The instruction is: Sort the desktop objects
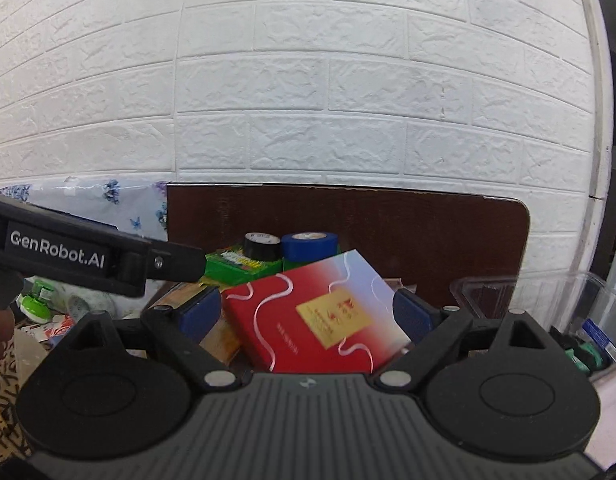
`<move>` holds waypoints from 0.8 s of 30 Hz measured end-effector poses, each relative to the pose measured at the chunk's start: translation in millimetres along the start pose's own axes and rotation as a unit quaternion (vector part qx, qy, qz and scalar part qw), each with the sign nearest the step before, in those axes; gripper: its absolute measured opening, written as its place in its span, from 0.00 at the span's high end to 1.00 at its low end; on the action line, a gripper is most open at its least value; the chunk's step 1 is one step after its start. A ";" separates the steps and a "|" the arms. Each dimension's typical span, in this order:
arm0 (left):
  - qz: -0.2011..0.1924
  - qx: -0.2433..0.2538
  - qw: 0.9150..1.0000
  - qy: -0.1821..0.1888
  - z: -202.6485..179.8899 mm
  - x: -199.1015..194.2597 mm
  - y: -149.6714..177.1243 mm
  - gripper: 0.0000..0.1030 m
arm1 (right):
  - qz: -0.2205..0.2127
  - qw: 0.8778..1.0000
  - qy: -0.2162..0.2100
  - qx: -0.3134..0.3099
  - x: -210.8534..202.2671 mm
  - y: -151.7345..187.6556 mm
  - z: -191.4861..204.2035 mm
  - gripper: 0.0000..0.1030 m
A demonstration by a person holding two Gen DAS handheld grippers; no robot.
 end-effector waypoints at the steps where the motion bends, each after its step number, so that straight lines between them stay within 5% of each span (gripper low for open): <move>1: -0.001 -0.004 1.000 -0.002 -0.5 -4.9 3.1 0.01 | 0.001 1.000 0.004 -0.002 -7.1 4.2 1.3 0.11; 18: 0.033 -0.015 0.998 -0.043 -19.2 -65.3 99.9 0.01 | 0.028 0.997 0.070 0.014 -95.7 77.5 3.6 0.07; 24: 0.064 -0.061 0.996 -0.009 -24.4 -75.6 145.8 0.01 | 0.068 0.994 0.084 0.002 -97.6 105.1 9.3 0.06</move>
Point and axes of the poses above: each gripper's, at about its wrist camera, not at the fingertips, and x roughly the way its jaws point, z to its left, y to its underside, the point moved 10 cm from there along x, roughly the way its jaws point, and after that the axes turned 9 degrees about z, right-handed, at the moved point
